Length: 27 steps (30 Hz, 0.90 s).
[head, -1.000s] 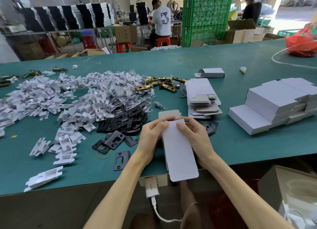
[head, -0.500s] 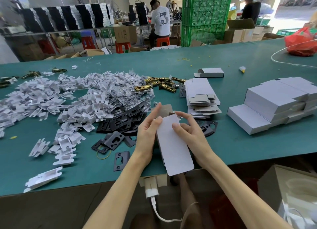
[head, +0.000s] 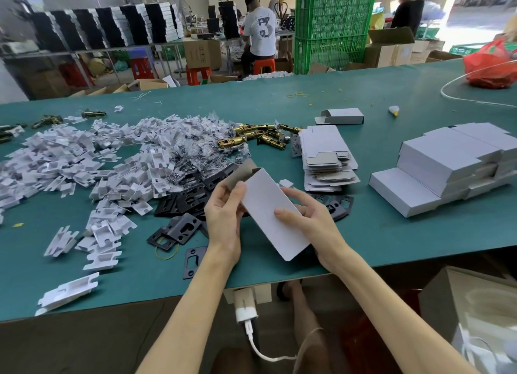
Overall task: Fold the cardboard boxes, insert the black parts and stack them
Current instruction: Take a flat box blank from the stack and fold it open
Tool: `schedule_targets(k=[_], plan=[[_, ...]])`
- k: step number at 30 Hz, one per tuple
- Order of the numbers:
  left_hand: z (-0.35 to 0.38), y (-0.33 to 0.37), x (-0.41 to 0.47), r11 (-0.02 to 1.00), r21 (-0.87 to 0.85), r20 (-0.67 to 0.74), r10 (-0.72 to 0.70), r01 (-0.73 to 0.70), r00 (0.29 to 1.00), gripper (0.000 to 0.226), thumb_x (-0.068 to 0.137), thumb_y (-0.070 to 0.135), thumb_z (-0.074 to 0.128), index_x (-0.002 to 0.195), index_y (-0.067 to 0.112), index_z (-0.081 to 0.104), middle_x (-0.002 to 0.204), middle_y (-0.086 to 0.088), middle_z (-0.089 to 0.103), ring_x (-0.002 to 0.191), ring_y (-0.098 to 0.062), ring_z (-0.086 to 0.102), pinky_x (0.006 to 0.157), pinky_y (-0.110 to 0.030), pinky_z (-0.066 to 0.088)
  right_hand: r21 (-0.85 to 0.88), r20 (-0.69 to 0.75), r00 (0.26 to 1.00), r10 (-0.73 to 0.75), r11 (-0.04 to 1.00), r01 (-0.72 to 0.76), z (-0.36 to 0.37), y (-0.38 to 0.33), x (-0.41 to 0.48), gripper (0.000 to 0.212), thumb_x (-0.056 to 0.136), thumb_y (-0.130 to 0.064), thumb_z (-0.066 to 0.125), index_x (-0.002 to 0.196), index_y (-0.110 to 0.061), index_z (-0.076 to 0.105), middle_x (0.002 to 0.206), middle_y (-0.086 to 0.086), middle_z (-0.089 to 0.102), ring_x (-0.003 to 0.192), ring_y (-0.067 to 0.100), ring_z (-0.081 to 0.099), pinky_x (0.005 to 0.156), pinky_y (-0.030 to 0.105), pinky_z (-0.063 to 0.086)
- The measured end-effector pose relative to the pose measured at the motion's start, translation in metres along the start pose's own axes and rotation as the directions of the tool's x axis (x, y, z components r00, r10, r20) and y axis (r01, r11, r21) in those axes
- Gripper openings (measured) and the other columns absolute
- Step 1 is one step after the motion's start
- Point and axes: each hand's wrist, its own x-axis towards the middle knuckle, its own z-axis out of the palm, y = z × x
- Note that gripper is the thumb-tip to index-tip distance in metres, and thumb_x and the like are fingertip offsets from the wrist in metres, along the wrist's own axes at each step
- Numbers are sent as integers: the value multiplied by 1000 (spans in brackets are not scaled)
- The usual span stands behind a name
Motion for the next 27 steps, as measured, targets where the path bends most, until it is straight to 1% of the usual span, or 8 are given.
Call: schedule_targets(k=[6,11,14,16,20,23,25,27], plan=[[1,2,-2,1000,-19,-10,-3,3,1000,18,101,10,63,114,18,73,120,-6,75,103,-15,67,81,-27,55,-33,12,1000,-29,999,29,1,0,0,48,83,-39,78,128,-48,62,101,10,77,83,26,73,74,40,58],[2,3,-2,999,26,-80,39,-37,996,21,101,8,64,118,20,64,109,8,76,102,-17,64,82,-34,51,-74,49,998,-34,997,38,2,1,0,42,86,-38,76,125,-48,65,101,11,76,79,21,72,70,34,57],[2,3,-5,973,152,-50,183,-173,982,40,103,4,60,131,31,62,122,13,73,99,-10,67,83,-30,54,-107,56,998,-32,994,38,2,2,0,41,87,-38,75,126,-47,65,99,11,76,78,21,72,68,31,57],[3,1,-6,934,289,-17,225,-211,974,41,105,6,54,136,31,65,131,6,68,95,-11,66,82,-32,53,-136,61,997,-43,989,51,2,3,0,40,90,-36,74,128,-46,64,97,18,73,76,20,69,68,32,54],[3,-3,-4,907,393,-40,184,-154,982,36,104,9,48,115,28,77,125,2,66,107,-1,62,88,-23,48,-201,58,997,-51,978,62,3,5,1,42,94,-30,73,132,-45,63,95,31,65,72,22,60,69,36,45],[3,-3,-3,907,407,-72,153,-111,986,24,101,19,55,99,32,75,114,7,69,115,-20,61,94,-39,50,-212,59,997,-57,975,68,4,4,1,42,94,-30,74,132,-42,63,93,32,64,72,23,60,69,37,45],[1,-3,-3,897,427,-65,154,-112,986,19,101,25,59,99,34,75,108,18,72,120,-25,62,104,-52,50,-207,62,996,-65,975,76,3,4,1,43,93,-32,74,133,-42,63,94,30,65,72,22,61,68,36,46],[1,-2,-4,896,428,-55,161,-122,986,18,103,23,63,106,30,78,112,16,74,115,-22,66,102,-56,51,-203,60,996,-68,976,79,3,4,1,45,90,-37,74,133,-44,62,93,27,66,72,20,62,66,33,47]])
